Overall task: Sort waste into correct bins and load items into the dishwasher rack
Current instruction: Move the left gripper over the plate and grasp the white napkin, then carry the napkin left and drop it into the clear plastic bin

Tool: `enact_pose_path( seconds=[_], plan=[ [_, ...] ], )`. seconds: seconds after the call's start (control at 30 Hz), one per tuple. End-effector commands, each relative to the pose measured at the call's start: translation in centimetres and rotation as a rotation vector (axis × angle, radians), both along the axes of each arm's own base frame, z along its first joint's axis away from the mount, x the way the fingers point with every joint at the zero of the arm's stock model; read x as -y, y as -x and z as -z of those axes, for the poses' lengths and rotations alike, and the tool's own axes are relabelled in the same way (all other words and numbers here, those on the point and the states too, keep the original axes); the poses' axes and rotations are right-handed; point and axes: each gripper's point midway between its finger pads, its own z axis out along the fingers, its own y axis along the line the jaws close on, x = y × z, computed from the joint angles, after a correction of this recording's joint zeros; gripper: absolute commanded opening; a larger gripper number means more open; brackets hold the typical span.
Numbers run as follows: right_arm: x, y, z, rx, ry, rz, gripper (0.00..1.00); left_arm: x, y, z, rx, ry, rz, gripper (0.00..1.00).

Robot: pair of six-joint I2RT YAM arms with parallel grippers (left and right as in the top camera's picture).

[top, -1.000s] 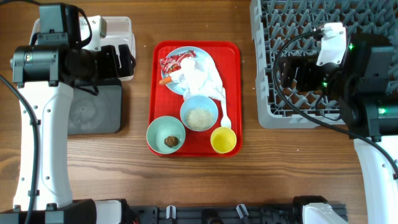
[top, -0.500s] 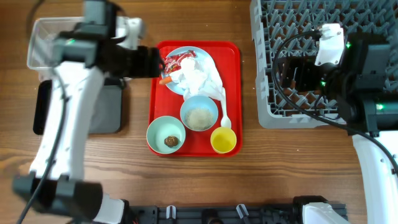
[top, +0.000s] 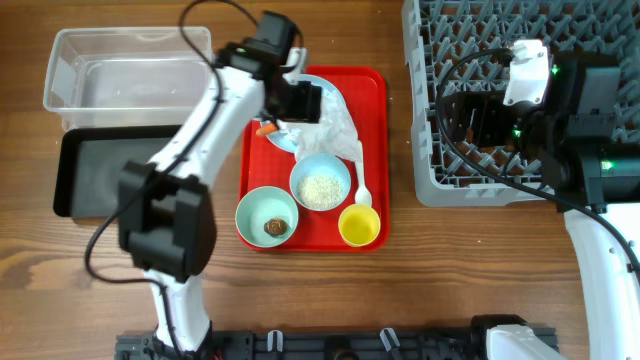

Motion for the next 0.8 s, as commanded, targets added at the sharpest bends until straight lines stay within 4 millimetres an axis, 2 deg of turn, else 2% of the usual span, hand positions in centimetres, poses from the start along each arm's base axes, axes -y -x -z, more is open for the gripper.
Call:
enact_pose_path(
  seconds=[0.0,0.1,0.17,0.3,0.43,0.53,0.77],
  plan=[
    [-0.1,-0.3,-0.5,0.003,-0.021,0.002,1.00,1.1,-0.3,3.1,-0.026,-0.075,-0.100,0.84],
    [-0.1,-0.3,-0.4,-0.001,-0.022,0.003,1.00,1.6,0.0,5.3,-0.057,-0.114,-0.155,0.84],
    [-0.1,-0.2,-0.4,-0.005,-0.021,0.003,1.00,2.0,0.3,5.9,-0.072,-0.115,-0.169,0.84],
    [-0.1,-0.1,-0.2,-0.013,-0.021,0.002,1.00,2.2,0.2,6.2,-0.063,-0.125,-0.180,0.79],
    [-0.1,-0.1,-0.2,-0.014,-0.021,0.003,1.00,1.0,-1.1,6.1,-0.005,-0.178,-0.246,0.78],
    [-0.1,0.0,-0.1,-0.018,-0.021,0.003,1.00,1.0,-1.6,6.2,0.014,-0.177,-0.252,0.73],
    [-0.1,-0.1,0.2,-0.030,-0.021,0.003,1.00,1.4,-1.1,7.7,-0.011,-0.194,-0.237,0.64]
  ],
)
